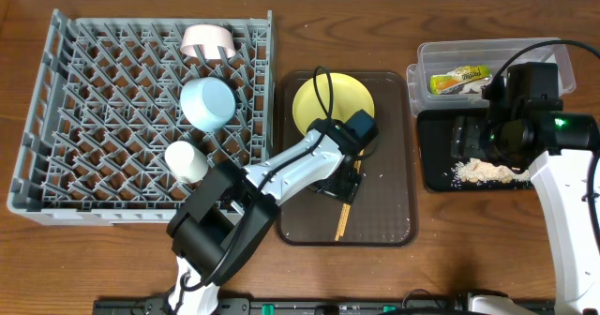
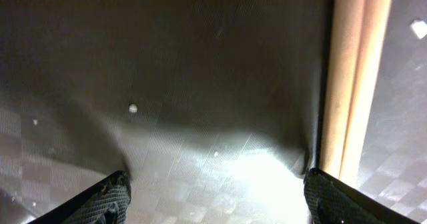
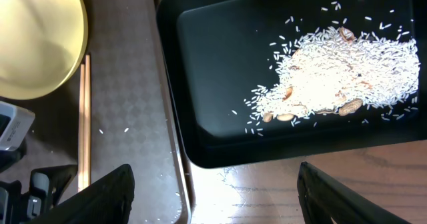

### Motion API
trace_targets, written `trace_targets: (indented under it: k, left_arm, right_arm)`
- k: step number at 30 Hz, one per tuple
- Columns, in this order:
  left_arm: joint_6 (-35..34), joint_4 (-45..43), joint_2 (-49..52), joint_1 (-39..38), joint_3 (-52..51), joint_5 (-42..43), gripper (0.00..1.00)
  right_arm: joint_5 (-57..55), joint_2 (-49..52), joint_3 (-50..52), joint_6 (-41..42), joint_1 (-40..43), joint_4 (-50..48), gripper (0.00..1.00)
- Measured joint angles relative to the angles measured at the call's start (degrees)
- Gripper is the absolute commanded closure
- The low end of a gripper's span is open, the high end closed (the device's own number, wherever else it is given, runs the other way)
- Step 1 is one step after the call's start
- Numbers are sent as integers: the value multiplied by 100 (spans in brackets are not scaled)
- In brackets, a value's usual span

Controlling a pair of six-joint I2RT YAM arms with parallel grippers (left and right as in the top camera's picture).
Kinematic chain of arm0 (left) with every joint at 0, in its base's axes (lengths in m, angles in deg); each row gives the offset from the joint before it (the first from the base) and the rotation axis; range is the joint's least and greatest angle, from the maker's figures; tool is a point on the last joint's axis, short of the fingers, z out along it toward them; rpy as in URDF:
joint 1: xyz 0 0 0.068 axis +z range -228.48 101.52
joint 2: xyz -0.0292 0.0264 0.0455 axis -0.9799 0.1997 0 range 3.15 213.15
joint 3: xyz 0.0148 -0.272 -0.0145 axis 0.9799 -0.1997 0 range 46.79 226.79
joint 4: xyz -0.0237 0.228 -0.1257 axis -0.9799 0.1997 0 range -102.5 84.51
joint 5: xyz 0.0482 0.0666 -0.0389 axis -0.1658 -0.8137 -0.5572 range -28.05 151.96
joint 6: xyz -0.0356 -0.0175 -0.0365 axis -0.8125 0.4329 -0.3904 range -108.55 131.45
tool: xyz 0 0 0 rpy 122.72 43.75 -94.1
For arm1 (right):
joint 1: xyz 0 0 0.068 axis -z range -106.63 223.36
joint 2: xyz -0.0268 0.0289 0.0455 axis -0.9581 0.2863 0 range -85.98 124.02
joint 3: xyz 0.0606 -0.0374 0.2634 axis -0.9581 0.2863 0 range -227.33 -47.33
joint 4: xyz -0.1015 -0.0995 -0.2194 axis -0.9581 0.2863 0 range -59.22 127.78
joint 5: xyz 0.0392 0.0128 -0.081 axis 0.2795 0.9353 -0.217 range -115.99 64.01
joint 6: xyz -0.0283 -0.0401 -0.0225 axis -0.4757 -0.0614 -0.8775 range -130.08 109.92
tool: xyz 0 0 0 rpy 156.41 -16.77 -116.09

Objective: Sort waste into correct bins and load items into the dishwasher rack
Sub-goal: 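Lower the left gripper and pinch one wooden chopstick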

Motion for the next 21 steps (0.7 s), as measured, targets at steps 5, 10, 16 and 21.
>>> trace_targets:
  k: [5,10,16,21]
  left_arm:
    - [0,2,-57,0,2,46,15]
    - [0,-81,-304,0,4,81,15]
    - [-2,-175,-337,0,4,149,15]
    - [-9,-313,-337,0,0,195,15]
  right_arm:
    - [0,0,0,0,0,-2,24]
    - [0,2,0,0,0,-2,24]
    - [0,2,0,0,0,0,24]
    - [0,2,0,0,0,0,24]
